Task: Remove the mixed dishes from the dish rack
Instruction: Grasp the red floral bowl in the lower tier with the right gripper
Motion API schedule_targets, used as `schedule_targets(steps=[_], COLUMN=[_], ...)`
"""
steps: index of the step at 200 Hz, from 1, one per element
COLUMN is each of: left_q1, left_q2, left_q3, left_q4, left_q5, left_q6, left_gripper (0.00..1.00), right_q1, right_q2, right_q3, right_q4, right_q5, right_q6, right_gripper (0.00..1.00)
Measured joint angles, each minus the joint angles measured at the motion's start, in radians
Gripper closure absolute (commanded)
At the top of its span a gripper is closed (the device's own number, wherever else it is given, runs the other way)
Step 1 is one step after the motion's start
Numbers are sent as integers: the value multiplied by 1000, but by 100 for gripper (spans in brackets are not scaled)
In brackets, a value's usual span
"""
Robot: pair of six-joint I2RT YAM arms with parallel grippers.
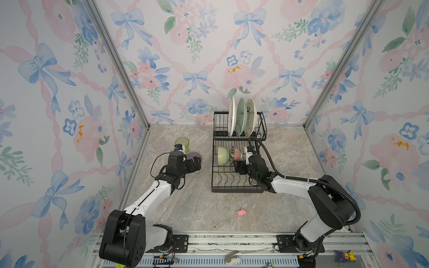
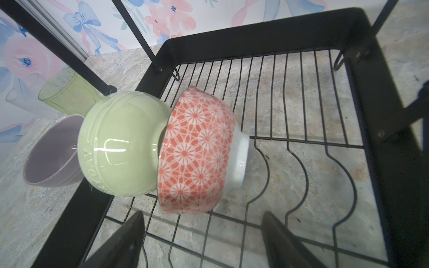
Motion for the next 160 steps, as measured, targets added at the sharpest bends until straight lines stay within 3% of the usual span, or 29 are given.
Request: schedule_targets(steps=[90,160], left_q1=[-6,-12], left_q2=[-23,-23], left_q3=[-11,-14], left_q4=[20,35], left_q5=[8,19], left_q6=[0,0], left_gripper=[2,2], right_q1=[-27,-32], right_q2=[82,96], right_q3=[63,79], right_q4=[21,35], right_q5=[-113,-125], right_q6=[-3,0], right_gripper=[24,17])
